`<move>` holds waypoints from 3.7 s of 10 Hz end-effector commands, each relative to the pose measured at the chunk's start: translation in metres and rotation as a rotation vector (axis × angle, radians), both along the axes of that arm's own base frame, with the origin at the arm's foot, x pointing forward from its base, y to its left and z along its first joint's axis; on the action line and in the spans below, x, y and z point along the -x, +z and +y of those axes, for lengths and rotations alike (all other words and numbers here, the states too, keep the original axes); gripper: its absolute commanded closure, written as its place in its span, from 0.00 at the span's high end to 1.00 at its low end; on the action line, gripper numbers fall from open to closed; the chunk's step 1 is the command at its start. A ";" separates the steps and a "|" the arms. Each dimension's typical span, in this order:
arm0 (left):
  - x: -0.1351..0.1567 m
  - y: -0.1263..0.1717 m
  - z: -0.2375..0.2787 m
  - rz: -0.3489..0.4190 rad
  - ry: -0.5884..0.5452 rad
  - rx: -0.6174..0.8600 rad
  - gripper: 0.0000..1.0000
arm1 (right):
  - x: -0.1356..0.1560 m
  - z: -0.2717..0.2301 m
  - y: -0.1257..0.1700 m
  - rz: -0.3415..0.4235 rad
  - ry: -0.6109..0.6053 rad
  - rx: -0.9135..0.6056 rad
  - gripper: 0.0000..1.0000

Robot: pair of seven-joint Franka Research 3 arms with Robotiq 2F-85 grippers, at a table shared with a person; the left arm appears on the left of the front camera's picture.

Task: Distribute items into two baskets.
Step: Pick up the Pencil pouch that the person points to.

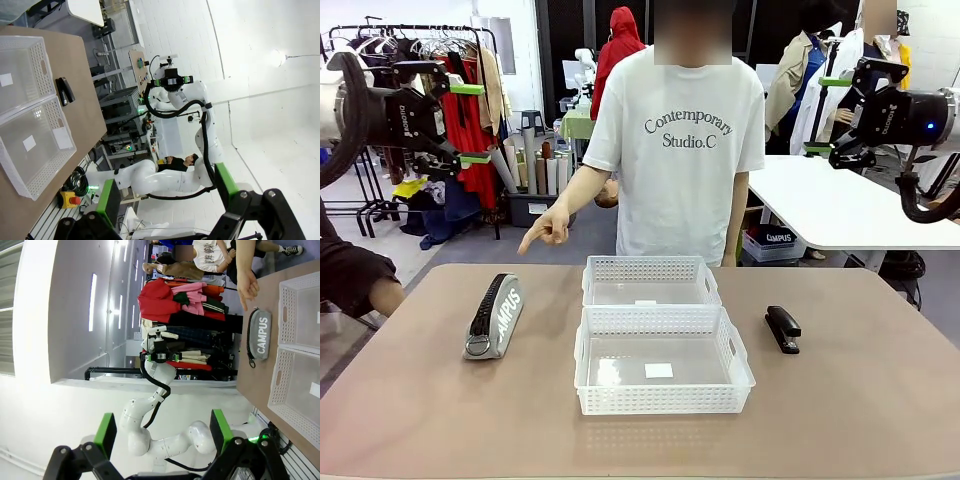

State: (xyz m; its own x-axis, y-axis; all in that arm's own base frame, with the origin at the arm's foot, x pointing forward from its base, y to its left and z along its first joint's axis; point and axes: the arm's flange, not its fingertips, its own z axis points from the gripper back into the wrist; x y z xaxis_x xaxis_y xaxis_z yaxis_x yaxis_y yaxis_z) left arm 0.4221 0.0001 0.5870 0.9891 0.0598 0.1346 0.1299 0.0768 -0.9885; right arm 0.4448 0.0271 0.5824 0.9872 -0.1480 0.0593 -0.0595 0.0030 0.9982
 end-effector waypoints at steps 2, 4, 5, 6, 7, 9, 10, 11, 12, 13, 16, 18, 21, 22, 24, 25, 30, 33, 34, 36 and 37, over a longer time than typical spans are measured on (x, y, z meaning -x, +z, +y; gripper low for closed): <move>-0.001 0.015 0.004 0.031 -0.032 -0.112 1.00 | 0.000 0.000 0.002 -0.003 -0.003 -0.003 1.00; -0.007 0.037 -0.002 -0.034 -0.029 -0.373 1.00 | 0.000 0.000 0.002 -0.003 -0.003 -0.003 1.00; -0.013 0.046 -0.009 -0.067 -0.065 -0.515 1.00 | 0.000 0.000 0.002 -0.003 -0.003 -0.003 1.00; -0.017 0.047 -0.021 -0.084 -0.081 -0.641 1.00 | 0.000 0.000 0.002 -0.003 -0.003 -0.003 1.00; -0.028 0.047 -0.026 -0.125 -0.121 -0.769 1.00 | 0.000 0.000 0.002 -0.003 -0.003 -0.003 1.00; -0.039 0.027 -0.048 -0.224 -0.151 -1.032 1.00 | 0.000 0.000 0.002 -0.003 -0.003 -0.003 1.00; -0.041 0.010 -0.057 -0.239 -0.165 -1.127 1.00 | 0.000 0.000 0.002 -0.003 -0.003 -0.003 1.00; -0.042 -0.009 -0.061 -0.251 -0.183 -1.212 1.00 | 0.000 0.000 0.002 -0.003 -0.003 -0.003 1.00; -0.042 -0.028 -0.062 -0.283 -0.198 -1.279 1.00 | 0.000 0.000 0.002 -0.003 -0.003 -0.003 1.00; -0.041 -0.041 -0.062 -0.297 -0.171 -1.334 1.00 | 0.000 0.000 0.002 -0.003 -0.003 -0.003 1.00; -0.050 -0.045 -0.064 -0.297 -0.193 -1.313 1.00 | 0.000 0.000 0.002 -0.003 -0.003 -0.003 1.00; -0.050 -0.045 -0.064 -0.297 -0.193 -1.313 1.00 | 0.000 0.000 0.002 -0.003 -0.003 -0.003 1.00; -0.047 -0.049 -0.067 -0.307 -0.185 -1.302 1.00 | 0.000 0.000 0.002 -0.003 -0.003 -0.003 1.00; -0.051 -0.063 -0.075 -0.257 -0.244 -1.429 1.00 | 0.000 0.000 0.002 -0.003 -0.003 -0.003 1.00; -0.045 -0.089 -0.096 -0.212 -0.233 -1.580 1.00 | 0.000 0.000 0.002 -0.003 -0.003 -0.003 1.00; -0.050 -0.101 -0.097 -0.187 -0.213 -1.642 1.00 | 0.000 0.000 0.002 -0.003 -0.003 -0.003 1.00; -0.067 -0.174 -0.096 0.038 -0.145 -1.507 1.00 | 0.000 0.000 0.002 -0.003 -0.003 -0.003 1.00; -0.077 -0.200 -0.094 0.041 -0.106 -1.477 1.00 | 0.000 0.000 0.002 -0.003 -0.003 -0.003 1.00; -0.080 -0.204 -0.096 0.032 -0.057 -1.473 1.00 | 0.000 0.000 0.002 -0.003 -0.003 -0.003 1.00; -0.077 -0.203 -0.096 0.052 -0.107 -1.487 1.00 | 0.000 0.000 0.002 -0.003 -0.003 -0.003 1.00; -0.077 -0.203 -0.096 0.052 -0.107 -1.487 1.00 | 0.000 0.000 0.002 -0.003 -0.003 -0.003 1.00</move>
State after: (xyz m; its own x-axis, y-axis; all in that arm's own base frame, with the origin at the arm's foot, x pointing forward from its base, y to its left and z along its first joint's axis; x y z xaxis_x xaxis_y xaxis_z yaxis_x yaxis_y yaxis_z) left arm 0.5030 -0.0974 0.3806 0.9856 -0.1686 -0.0116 0.1683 0.9855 -0.0220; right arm 0.4446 0.0272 0.5824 0.9872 -0.1481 0.0594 -0.0596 0.0036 0.9982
